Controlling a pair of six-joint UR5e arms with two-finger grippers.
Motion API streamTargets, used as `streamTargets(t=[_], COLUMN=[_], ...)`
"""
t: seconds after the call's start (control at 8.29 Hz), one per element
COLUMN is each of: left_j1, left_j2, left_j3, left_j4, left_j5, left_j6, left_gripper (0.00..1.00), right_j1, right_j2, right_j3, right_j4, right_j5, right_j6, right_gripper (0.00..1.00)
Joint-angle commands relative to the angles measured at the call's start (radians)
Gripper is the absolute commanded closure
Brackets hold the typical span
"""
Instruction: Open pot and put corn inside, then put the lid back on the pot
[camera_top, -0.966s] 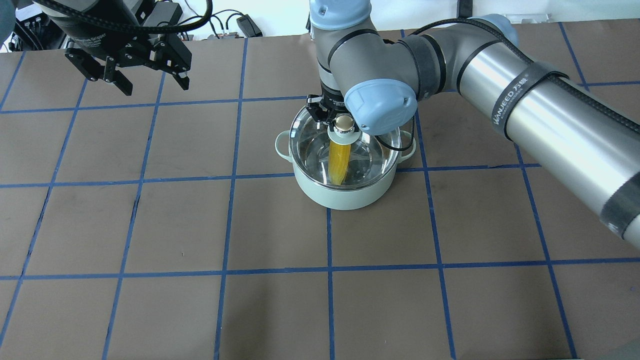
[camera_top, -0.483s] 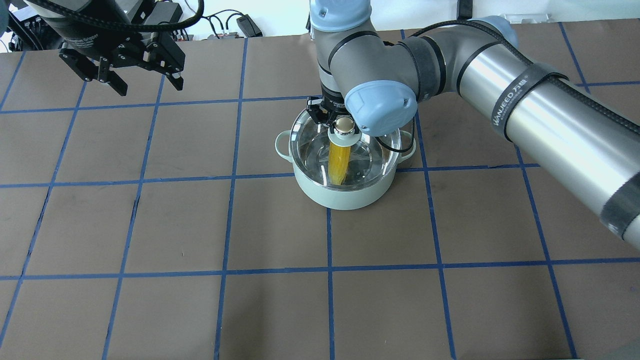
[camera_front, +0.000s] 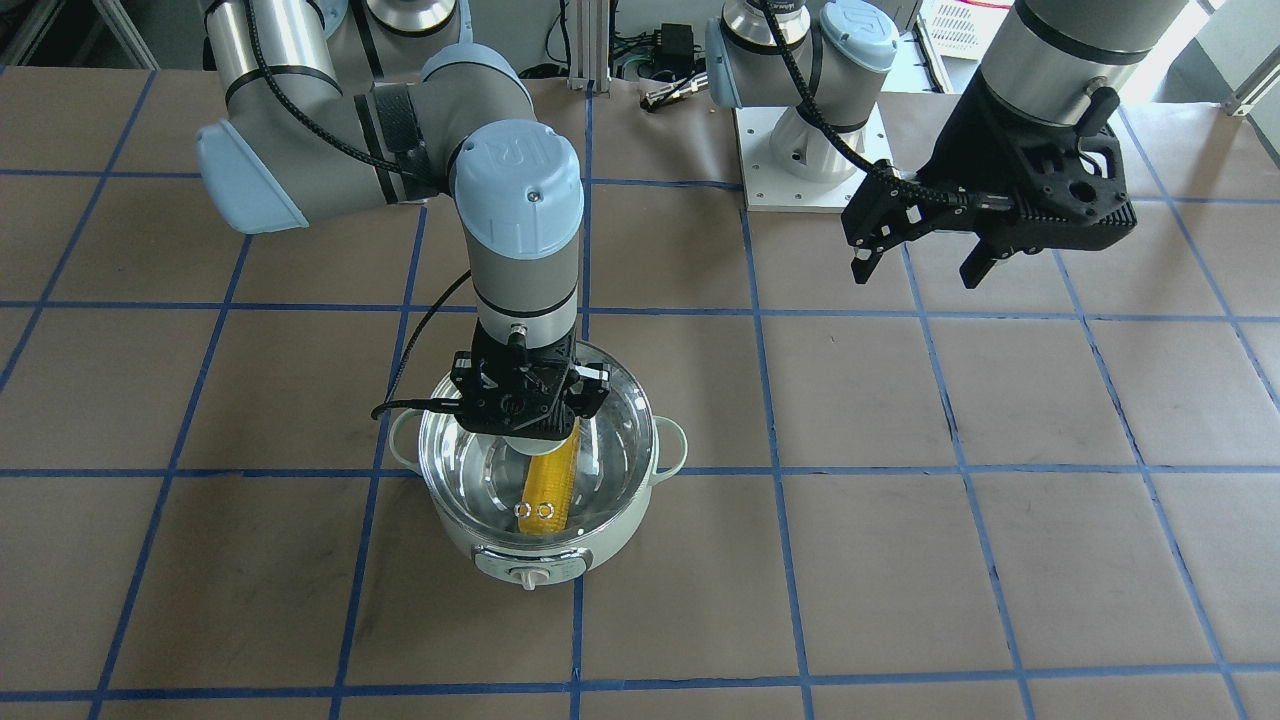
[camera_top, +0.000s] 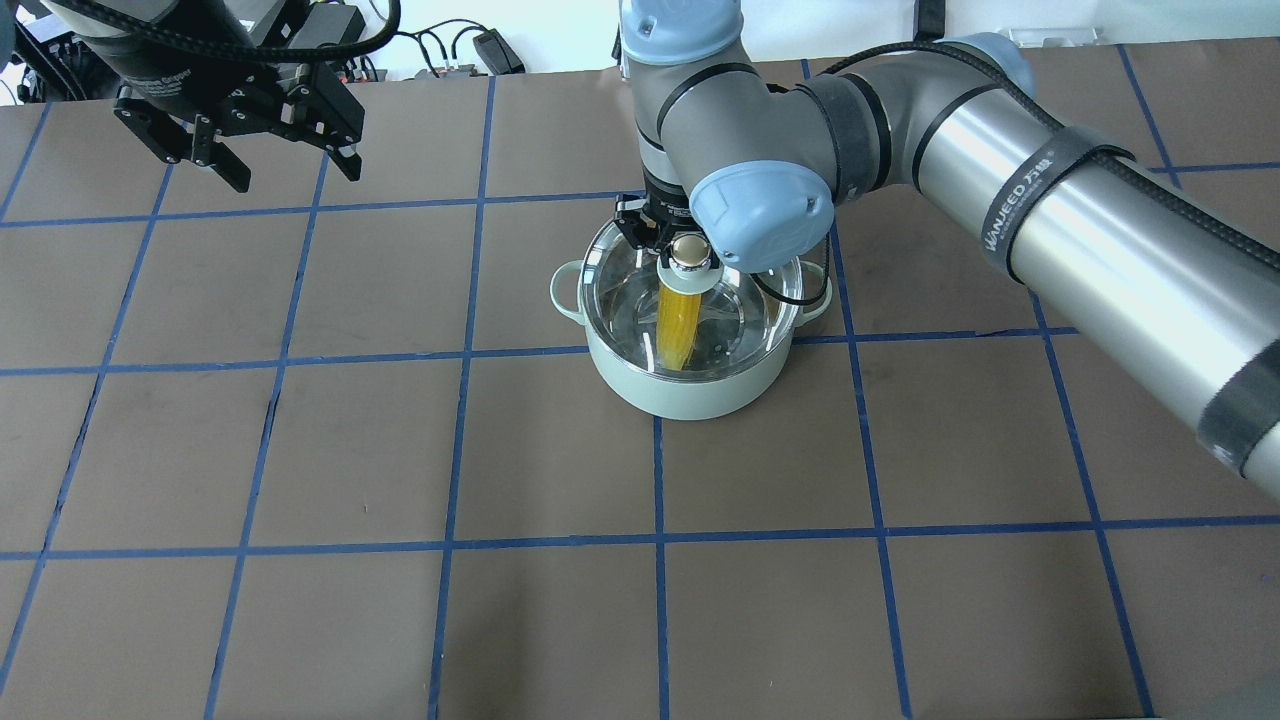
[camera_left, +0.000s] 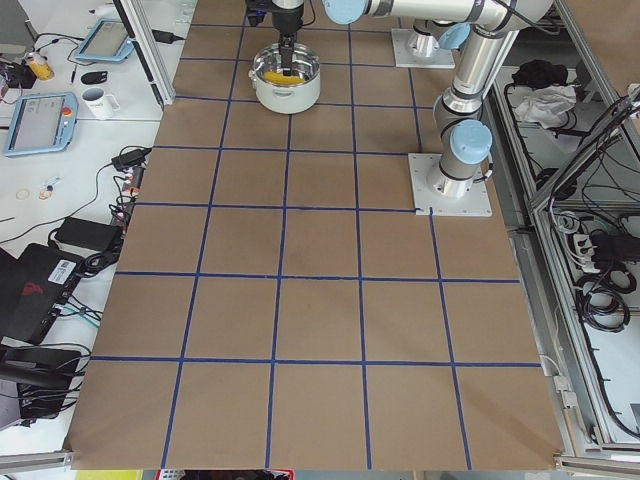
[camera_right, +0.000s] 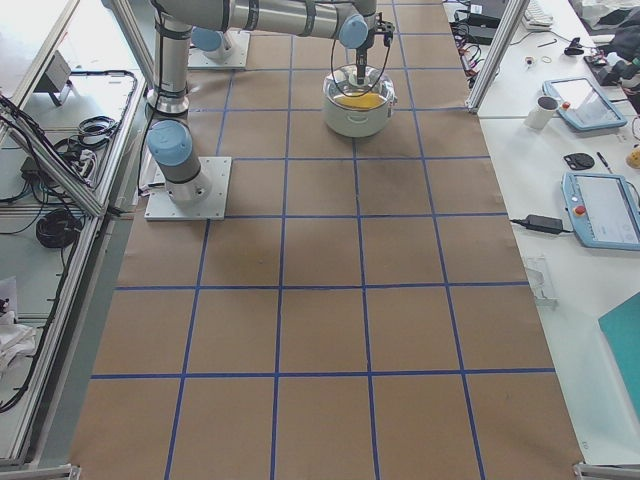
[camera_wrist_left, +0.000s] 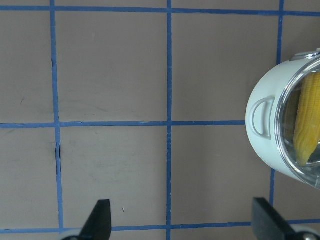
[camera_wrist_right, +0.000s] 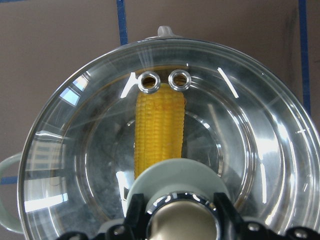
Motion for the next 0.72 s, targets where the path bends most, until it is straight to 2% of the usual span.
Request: streamTargets(t=[0.0,0.24,0.36,0.6], left_j1=[0.002,0.001,0.001,0.002], left_j2=[-0.004,-0.008,-0.009,-0.01], left_j3=[-0.001,0.0,0.0,0.0], left_j4=[0.007,0.013,0.016,0.026], left_j5=[0.001,0.001,0.001,0.001], left_j6=[0.002,0.0,0.001,0.005], left_gripper=[0.0,0.0,0.0,0.0], right_j1=[0.0,-0.005,-0.012,-0.012], right_j2=[-0.001,-0.024,-0.086,-0.224], right_j3=[0.0,0.0,0.0,0.002], right_j4=[-0.006,-0.003,0.011,0.15], right_j5=[-0.002,-0.003,-0.005,0.001], right_j6=[-0.018,-0.029,-0.06,-0.074], right_gripper=[0.0,0.0,0.0,0.0])
